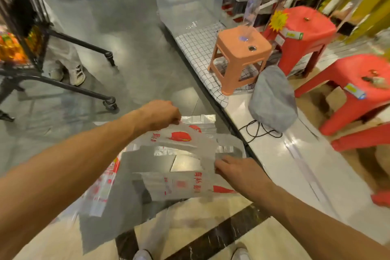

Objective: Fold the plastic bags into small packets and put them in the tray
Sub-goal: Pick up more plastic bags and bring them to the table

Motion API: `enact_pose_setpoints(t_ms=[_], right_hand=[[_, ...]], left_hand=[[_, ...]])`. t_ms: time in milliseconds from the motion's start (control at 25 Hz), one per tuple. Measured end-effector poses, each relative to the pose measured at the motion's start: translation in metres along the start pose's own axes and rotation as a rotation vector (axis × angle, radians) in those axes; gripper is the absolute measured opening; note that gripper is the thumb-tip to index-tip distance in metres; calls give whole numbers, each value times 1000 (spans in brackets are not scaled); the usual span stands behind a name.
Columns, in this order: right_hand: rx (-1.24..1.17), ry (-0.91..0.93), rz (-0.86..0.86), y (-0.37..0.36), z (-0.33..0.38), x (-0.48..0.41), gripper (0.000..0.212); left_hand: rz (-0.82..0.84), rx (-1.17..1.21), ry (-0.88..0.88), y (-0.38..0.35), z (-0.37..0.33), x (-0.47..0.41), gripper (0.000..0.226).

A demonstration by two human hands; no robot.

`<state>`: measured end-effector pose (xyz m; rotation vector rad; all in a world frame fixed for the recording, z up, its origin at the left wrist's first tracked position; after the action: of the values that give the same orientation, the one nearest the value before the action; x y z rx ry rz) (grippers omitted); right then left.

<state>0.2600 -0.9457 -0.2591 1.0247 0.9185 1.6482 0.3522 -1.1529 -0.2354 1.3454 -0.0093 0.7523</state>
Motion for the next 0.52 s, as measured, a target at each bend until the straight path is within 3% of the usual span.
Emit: enact_pose_setpoints(t_ms=[80,280,400,520], right_hand=[[-10,-80,-150,80,9,25,18],[-27,-279,-459,278,48,114,17],[-63,-360,-515,356,68,152,25],[-23,-464,-623,433,94,210,19]], left_hand=[[-12,36,-36,80,-8,24,26],[-103,75,-111,295,-29,93,27],[-231,83,-237,391,-52,132,24],[-312,29,-376,479,-89,177,23]])
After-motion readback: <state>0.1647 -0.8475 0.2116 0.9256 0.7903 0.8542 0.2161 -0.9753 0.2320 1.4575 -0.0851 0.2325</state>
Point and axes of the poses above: each hand's wrist, its own x-axis away from the middle knuckle, its own y-axis out of the back of the hand, z = x × y, the point moved 10 cm from there along -x, towards the middle knuckle, and after that the axes turned 14 degrees about -x, right-handed, at the moved point
